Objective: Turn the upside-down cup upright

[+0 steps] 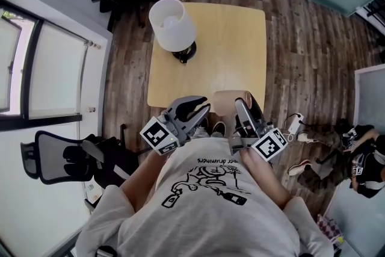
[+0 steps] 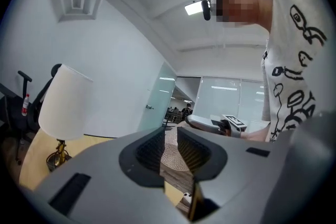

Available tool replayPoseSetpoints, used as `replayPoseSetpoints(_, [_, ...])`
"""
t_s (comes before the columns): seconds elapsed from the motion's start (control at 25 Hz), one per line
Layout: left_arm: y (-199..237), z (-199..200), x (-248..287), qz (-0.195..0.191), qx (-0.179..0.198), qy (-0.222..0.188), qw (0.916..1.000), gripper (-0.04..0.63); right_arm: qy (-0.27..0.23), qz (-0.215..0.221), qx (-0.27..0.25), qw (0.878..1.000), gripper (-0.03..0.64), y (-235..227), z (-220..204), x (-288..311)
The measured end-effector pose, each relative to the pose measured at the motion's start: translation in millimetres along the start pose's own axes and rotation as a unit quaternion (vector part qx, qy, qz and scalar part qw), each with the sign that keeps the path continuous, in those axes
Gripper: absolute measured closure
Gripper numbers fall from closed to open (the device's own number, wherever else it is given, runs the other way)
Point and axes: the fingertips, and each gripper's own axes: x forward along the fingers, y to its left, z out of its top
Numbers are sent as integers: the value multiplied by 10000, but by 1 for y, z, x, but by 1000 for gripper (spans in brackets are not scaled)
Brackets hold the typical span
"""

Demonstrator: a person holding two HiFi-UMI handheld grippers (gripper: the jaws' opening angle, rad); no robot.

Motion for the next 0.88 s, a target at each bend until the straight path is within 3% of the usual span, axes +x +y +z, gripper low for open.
replayPoseSetpoints(0.2, [-12,-11,3,-483,-675,121,9965,476,-399,2,984,9943,305,-11,6,-4])
replayPoseSetpoints(0.4, [-28,-16,14,-923,-1015,290,9901,459,-616,107,1712,9833,305,-15,1,-6])
replayPoseSetpoints(0.76, [-46,-17,35,-1307,-1134,408,9841,473,-782,260,2127,9736,305,-17,-6,-11])
replayPoseSetpoints(0.88, [-45,-18,36,-1306,-1178,437,9834,514,-858,291,2168,9720,305,-18,-5,-12])
